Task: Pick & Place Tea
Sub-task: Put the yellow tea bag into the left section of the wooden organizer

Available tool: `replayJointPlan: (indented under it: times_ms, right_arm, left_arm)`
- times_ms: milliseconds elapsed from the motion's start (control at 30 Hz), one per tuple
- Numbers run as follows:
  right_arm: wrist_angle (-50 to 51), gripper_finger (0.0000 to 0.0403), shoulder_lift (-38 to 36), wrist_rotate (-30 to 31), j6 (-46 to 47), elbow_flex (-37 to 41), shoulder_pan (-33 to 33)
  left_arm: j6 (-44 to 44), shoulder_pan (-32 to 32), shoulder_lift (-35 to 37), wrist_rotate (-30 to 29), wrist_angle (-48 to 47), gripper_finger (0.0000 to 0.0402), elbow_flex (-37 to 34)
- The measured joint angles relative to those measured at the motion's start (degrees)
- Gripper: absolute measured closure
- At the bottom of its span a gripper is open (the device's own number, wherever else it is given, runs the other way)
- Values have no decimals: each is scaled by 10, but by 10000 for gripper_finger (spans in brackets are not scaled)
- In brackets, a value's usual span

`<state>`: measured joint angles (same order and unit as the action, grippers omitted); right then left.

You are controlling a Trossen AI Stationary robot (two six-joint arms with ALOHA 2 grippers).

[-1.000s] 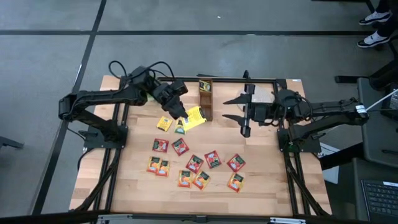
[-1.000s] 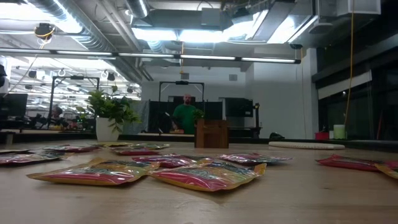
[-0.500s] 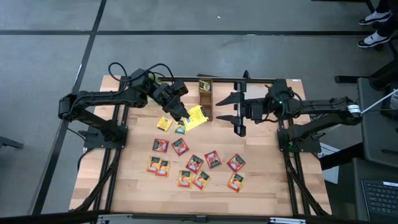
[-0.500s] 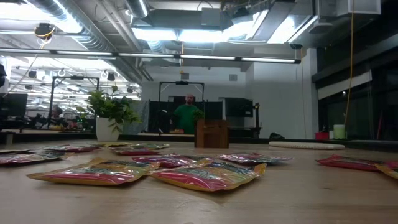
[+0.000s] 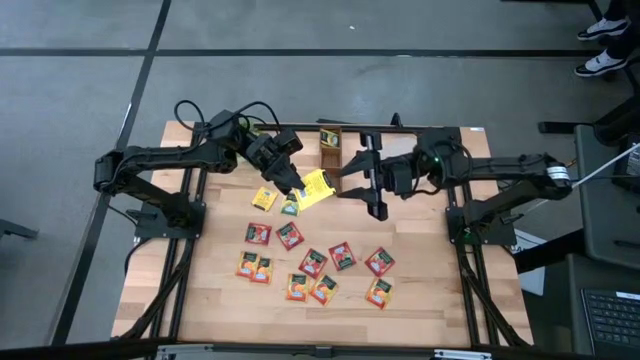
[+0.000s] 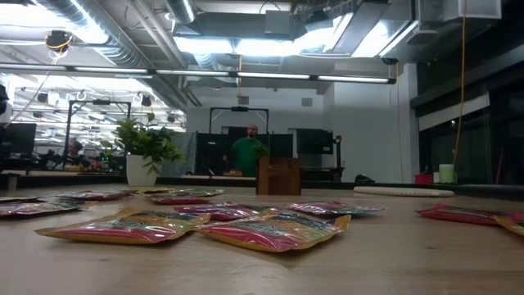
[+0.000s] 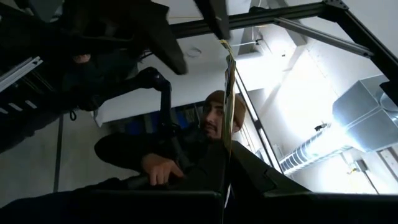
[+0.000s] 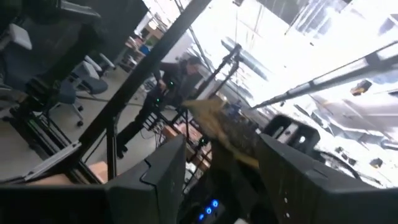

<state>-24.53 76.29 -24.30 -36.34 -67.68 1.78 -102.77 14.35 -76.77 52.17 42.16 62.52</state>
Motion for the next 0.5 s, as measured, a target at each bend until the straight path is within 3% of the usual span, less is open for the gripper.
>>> replayJointPlan:
  times_ms: [500]
  right_arm:
    - [3, 242, 44, -28, -24, -55, 4]
  left_arm:
    - [9, 0, 0, 4, -2, 396, 0]
